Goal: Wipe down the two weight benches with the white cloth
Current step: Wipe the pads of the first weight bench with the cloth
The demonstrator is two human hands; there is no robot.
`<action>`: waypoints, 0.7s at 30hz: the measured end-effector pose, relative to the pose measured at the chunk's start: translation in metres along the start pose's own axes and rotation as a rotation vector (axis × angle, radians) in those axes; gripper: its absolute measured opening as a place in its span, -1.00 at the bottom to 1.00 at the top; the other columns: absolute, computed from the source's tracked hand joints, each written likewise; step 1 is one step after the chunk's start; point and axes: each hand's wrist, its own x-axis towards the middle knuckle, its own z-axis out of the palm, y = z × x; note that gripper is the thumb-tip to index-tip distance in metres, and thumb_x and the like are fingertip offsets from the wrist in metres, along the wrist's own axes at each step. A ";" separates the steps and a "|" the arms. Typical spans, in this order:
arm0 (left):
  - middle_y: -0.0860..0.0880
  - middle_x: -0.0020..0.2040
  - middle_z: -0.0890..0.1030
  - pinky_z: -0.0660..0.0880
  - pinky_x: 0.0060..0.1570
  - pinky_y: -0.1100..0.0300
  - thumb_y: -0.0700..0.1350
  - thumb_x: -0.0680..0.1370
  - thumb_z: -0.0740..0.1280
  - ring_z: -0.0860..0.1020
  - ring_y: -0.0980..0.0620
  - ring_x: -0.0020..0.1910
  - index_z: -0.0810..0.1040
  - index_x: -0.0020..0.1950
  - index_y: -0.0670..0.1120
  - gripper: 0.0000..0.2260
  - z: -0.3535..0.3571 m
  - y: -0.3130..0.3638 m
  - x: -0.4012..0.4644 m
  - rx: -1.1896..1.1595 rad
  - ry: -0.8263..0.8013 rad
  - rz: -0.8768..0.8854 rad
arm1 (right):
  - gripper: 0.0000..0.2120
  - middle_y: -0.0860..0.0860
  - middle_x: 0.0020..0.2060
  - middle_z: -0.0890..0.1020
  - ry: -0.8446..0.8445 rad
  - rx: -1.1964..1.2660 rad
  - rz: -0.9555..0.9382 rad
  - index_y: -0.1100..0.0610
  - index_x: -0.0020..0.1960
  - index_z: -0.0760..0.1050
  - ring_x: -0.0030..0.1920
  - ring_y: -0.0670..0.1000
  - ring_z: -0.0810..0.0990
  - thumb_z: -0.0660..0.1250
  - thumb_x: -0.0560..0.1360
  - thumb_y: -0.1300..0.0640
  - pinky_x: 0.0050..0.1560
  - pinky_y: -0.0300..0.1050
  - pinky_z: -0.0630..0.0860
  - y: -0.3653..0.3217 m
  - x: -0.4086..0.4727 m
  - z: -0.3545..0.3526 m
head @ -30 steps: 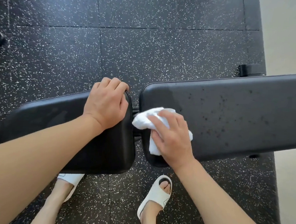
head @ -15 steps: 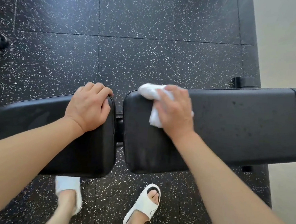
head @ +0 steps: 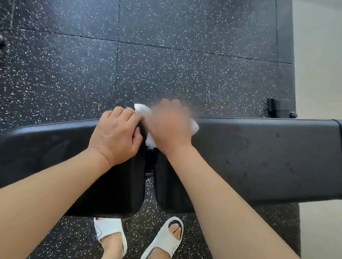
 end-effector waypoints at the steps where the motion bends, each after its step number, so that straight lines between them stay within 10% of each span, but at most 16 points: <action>1: -0.15 0.03 0.59 0.43 -0.05 -0.14 -0.05 0.55 0.21 0.52 -0.24 -0.02 0.58 0.16 -0.17 -0.70 -0.001 0.000 0.000 0.000 -0.015 0.001 | -0.58 0.03 -0.08 0.60 -0.018 0.023 -0.039 0.10 -0.10 0.63 -0.03 0.16 0.50 0.19 0.66 -0.18 -0.09 0.06 0.33 0.008 -0.002 -0.003; 11: -0.10 0.09 0.60 0.48 0.04 -0.12 -0.05 0.56 0.21 0.53 -0.21 0.02 0.60 0.21 -0.14 -0.68 -0.001 -0.005 0.001 -0.076 -0.045 0.005 | -0.62 -0.01 -0.01 0.61 0.026 0.058 0.296 0.07 -0.04 0.64 0.02 0.17 0.48 0.17 0.63 -0.14 -0.03 0.08 0.37 0.102 -0.023 -0.033; 21: -0.10 0.12 0.58 0.48 0.07 -0.12 -0.05 0.54 0.20 0.53 -0.21 0.06 0.59 0.16 -0.17 -0.68 -0.002 -0.004 0.004 -0.080 -0.073 -0.023 | -0.64 0.02 -0.08 0.59 -0.027 0.081 -0.220 0.08 -0.10 0.55 -0.08 0.15 0.49 0.19 0.68 -0.14 -0.13 0.05 0.33 0.029 0.003 -0.002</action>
